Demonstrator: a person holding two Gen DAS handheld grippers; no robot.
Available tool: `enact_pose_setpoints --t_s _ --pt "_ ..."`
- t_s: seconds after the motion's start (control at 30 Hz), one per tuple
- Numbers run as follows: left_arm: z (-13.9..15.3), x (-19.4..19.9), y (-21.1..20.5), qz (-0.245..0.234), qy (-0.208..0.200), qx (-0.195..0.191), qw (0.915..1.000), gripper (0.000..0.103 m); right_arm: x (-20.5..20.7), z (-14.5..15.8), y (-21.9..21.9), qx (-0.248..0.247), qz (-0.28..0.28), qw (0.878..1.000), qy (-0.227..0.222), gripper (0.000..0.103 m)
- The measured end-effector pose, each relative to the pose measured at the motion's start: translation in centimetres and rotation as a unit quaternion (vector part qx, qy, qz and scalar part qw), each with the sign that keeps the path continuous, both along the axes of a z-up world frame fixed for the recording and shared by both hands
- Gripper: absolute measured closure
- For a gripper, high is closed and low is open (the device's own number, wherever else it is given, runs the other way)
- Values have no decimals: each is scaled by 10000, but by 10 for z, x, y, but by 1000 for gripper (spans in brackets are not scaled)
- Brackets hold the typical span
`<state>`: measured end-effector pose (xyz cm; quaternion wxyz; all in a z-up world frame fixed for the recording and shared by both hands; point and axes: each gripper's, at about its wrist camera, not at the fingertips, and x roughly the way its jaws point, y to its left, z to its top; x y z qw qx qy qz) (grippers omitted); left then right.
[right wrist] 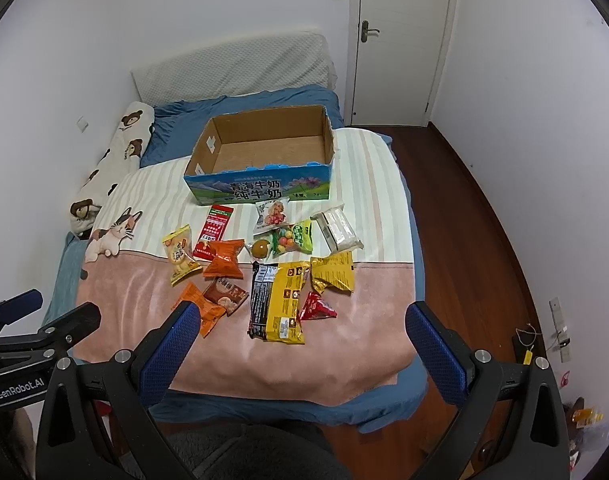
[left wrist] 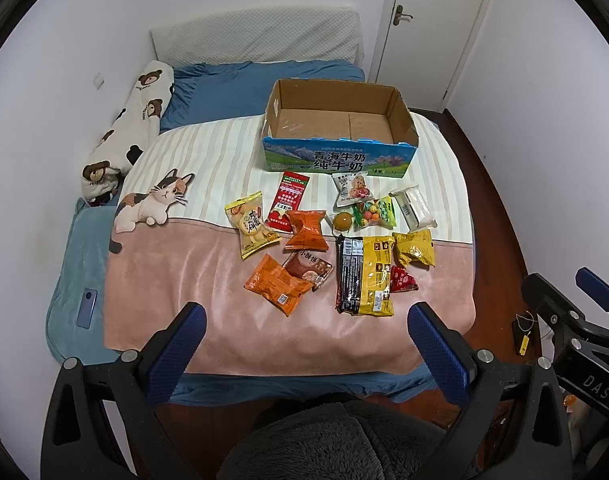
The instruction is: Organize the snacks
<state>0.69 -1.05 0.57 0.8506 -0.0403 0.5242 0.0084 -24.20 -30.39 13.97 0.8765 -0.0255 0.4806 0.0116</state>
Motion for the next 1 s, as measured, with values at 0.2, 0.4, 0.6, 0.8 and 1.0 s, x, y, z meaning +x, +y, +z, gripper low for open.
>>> enact_pose_setpoints --t_s 0.2,0.4,0.6,0.8,1.0 --pt "-1 2 2 14 10 -3 10000 0 1 0 3 1 13 10000 16 0" --pt "-1 2 2 -14 -2 -2 10000 0 2 0 3 7 2 10000 23 0" --pt "-1 2 2 -5 2 -3 10000 0 3 -2 4 -8 -5 10000 6 0" --pt "-2 4 5 -5 -3 -13 10000 0 4 -2 4 2 11 10000 15 0" --pt "-3 7 8 27 -37 -46 10000 0 3 -2 5 1 21 10000 -2 0"
